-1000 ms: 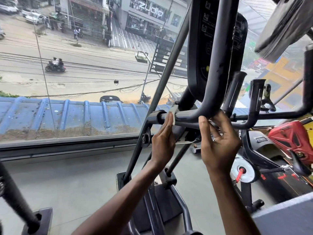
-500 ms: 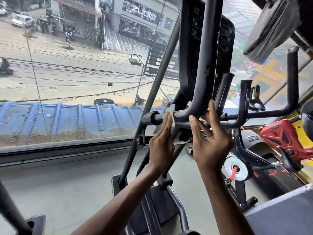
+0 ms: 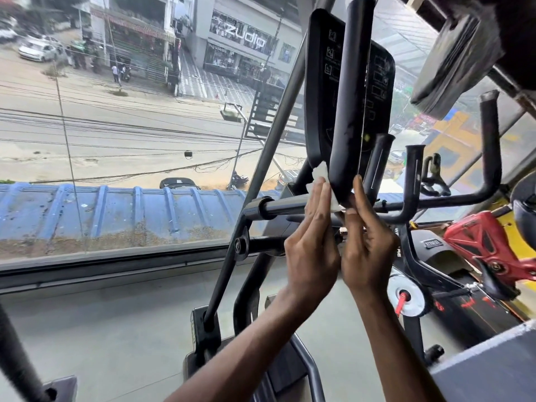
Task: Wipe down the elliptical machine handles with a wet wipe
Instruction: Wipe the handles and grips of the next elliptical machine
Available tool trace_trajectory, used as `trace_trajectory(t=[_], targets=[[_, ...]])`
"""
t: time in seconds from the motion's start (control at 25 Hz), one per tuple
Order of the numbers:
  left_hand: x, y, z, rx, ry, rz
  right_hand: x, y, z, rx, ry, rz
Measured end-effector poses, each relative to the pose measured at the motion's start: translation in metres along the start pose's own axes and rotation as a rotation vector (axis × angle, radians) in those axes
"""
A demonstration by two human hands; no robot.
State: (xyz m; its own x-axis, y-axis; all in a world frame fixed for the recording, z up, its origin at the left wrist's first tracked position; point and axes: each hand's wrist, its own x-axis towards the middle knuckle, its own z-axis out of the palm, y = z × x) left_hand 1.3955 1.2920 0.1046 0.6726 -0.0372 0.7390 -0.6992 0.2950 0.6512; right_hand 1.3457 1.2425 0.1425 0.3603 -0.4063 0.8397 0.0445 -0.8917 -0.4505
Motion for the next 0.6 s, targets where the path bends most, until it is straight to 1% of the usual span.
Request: trace_trajectory(t=[0.08, 0.16, 0.24, 0.28, 0.36, 0.44, 0.52, 0.6], targets=[[0.004, 0.001, 0.001, -0.013, -0.012, 0.046, 0.001, 0.0, -0.008, 0.046, -0.072, 0.067], [0.001, -0.016, -0.006, 0.035, -0.044, 0.072, 0.003, 0.001, -0.014, 0.097, -0.137, 0.111], [-0.001, -0.026, -0.018, 0.06, -0.059, 0.065, 0.005, 0.0, -0.018, 0.07, -0.194, 0.105], [-0.002, -0.023, -0.024, 0.044, -0.045, 0.041, 0.006, -0.003, -0.02, 0.028, -0.198, 0.078], [0.003, -0.011, -0.035, -0.002, 0.028, -0.026, 0.009, -0.01, -0.025, -0.088, -0.143, -0.049], [0.013, 0.001, -0.045, -0.068, 0.084, -0.095, 0.015, -0.02, -0.028, -0.188, -0.123, -0.246], [0.023, 0.012, -0.055, -0.226, 0.011, -0.154, 0.025, -0.03, -0.03, -0.21, -0.219, -0.394], [0.031, 0.024, -0.063, -0.376, -0.089, -0.163, 0.036, -0.037, -0.03, -0.217, -0.31, -0.489]])
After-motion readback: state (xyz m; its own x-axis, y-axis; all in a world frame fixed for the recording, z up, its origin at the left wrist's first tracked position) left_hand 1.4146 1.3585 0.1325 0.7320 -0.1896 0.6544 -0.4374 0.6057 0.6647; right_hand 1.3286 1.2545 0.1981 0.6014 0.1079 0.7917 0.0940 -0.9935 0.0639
